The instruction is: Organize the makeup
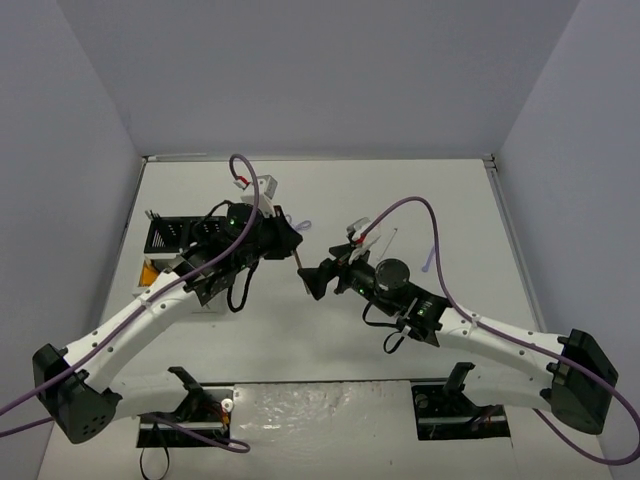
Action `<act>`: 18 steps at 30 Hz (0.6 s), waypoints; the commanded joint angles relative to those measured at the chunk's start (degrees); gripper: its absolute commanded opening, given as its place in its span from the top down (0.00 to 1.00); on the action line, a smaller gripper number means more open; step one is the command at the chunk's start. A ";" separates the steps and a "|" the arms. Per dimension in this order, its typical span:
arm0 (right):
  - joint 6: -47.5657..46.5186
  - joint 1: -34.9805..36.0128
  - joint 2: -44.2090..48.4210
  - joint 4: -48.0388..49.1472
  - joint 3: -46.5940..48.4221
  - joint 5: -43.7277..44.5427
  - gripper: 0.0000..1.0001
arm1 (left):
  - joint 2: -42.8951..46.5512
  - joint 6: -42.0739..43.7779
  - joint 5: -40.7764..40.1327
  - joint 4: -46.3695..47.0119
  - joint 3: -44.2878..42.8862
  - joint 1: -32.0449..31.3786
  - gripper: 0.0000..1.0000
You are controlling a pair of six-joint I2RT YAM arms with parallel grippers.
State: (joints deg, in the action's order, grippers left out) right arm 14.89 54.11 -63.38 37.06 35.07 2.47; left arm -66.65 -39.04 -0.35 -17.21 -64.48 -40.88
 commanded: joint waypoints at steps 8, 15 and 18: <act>-1.78 -0.61 6.96 -7.54 0.44 20.28 0.00 | 13.38 16.62 -26.21 -9.34 -1.11 18.27 1.00; -1.00 -2.07 7.36 -11.05 -0.28 23.47 0.00 | 11.19 18.12 -21.63 -4.94 3.99 27.95 1.00; -0.49 -2.92 7.48 -11.56 -0.94 24.14 0.00 | 8.65 16.76 -21.29 -6.46 4.18 29.48 1.00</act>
State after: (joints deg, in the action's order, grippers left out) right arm 13.61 52.48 -56.93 24.31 34.65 22.40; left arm -53.96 -22.76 -23.08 -25.22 -59.94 -13.52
